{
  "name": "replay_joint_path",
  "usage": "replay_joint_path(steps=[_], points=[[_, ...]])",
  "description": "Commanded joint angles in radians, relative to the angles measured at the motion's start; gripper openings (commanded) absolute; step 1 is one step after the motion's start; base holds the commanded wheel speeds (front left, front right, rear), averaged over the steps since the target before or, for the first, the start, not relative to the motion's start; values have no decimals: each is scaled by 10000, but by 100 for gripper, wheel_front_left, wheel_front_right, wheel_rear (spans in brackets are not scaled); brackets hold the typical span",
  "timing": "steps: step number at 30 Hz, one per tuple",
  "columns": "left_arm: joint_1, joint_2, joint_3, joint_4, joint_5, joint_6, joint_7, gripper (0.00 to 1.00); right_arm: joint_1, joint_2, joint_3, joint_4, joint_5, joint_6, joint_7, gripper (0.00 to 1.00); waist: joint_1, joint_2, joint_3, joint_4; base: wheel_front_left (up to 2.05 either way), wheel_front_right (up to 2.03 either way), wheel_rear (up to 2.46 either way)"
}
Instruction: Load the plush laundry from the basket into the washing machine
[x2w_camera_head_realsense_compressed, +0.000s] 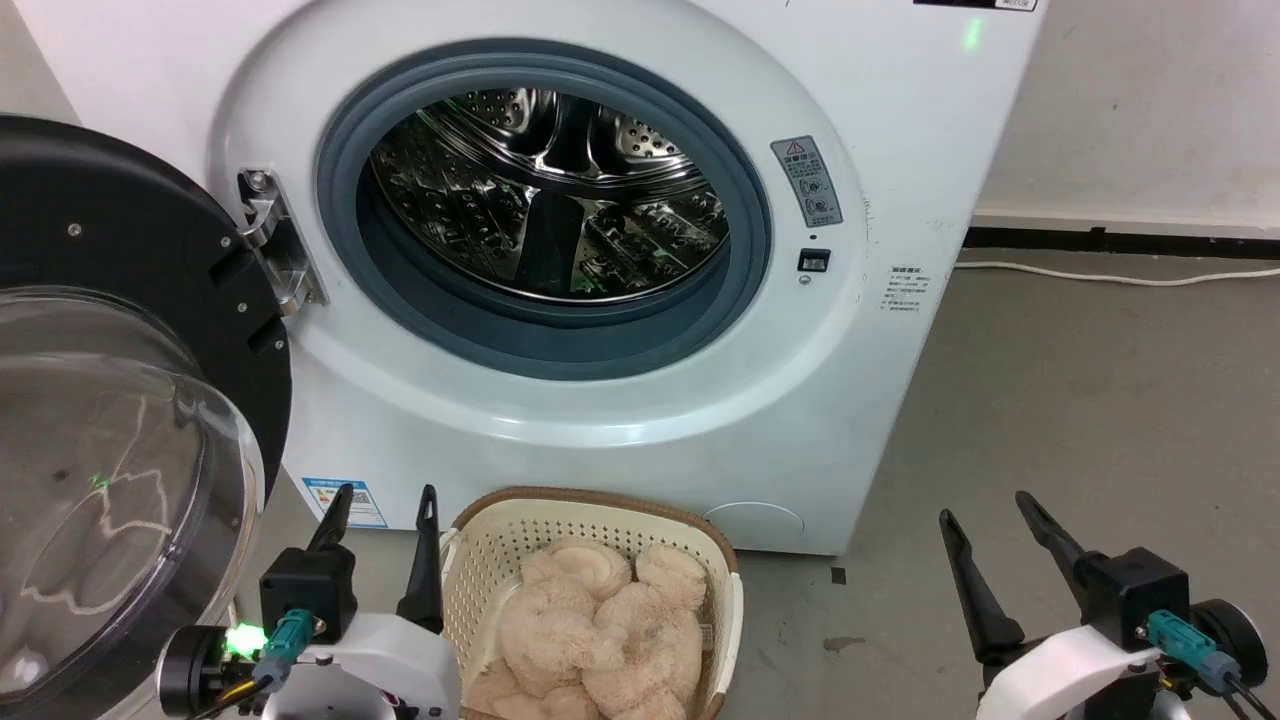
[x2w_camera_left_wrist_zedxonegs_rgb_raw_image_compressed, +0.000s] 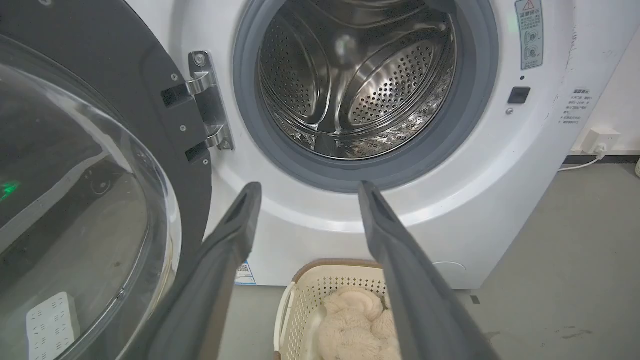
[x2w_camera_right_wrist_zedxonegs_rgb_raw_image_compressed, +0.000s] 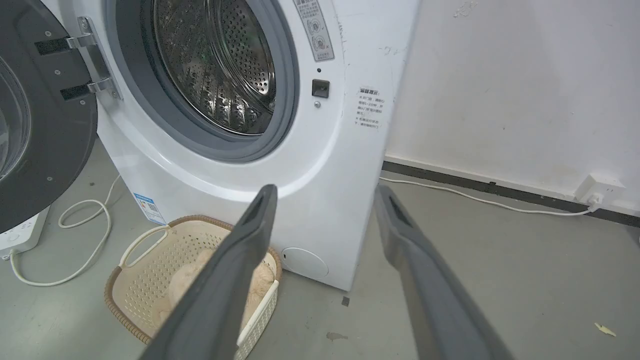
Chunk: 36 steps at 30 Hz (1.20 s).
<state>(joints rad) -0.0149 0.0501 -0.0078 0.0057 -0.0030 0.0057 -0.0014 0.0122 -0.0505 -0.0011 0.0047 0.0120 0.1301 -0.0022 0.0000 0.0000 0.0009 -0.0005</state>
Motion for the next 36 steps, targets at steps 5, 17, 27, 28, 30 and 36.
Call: replay_joint_path(steps=[5, 17, 27, 28, 30, 36], points=[[6, 3, -193, 43, -24, 10, -179, 100, 90, 0, -70, -64, 234, 0, -173, 100, 0, 0, 55, -22, 0, 0, 0], [-254, 6, -643, 798, -59, -89, -379, 100, -24, 1, -220, -219, 536, 1, -423, 100, 0, 0, 594, -215, 0, 0, 0], [-844, 63, -1102, 2072, -135, -292, -201, 100, -153, 1, -186, -134, 848, 1, -632, 100, 0, 0, 1245, -535, 0, 0, 0], [-901, 73, -1132, 2217, -162, -308, -178, 100, -172, 1, -170, -129, 884, 2, -653, 100, 0, 0, 1309, -574, 0, 0, 0], [-1018, 96, -1208, 2501, -207, -340, -138, 100, -203, 1, -169, -120, 974, 2, -695, 100, 0, 0, 1435, -646, 0, 0, 0], [-1392, 190, -1480, 3368, -261, -414, -20, 100, -282, 1, -116, -49, 1291, 2, -820, 100, 0, 0, 1805, -839, 0, 0, 0]])
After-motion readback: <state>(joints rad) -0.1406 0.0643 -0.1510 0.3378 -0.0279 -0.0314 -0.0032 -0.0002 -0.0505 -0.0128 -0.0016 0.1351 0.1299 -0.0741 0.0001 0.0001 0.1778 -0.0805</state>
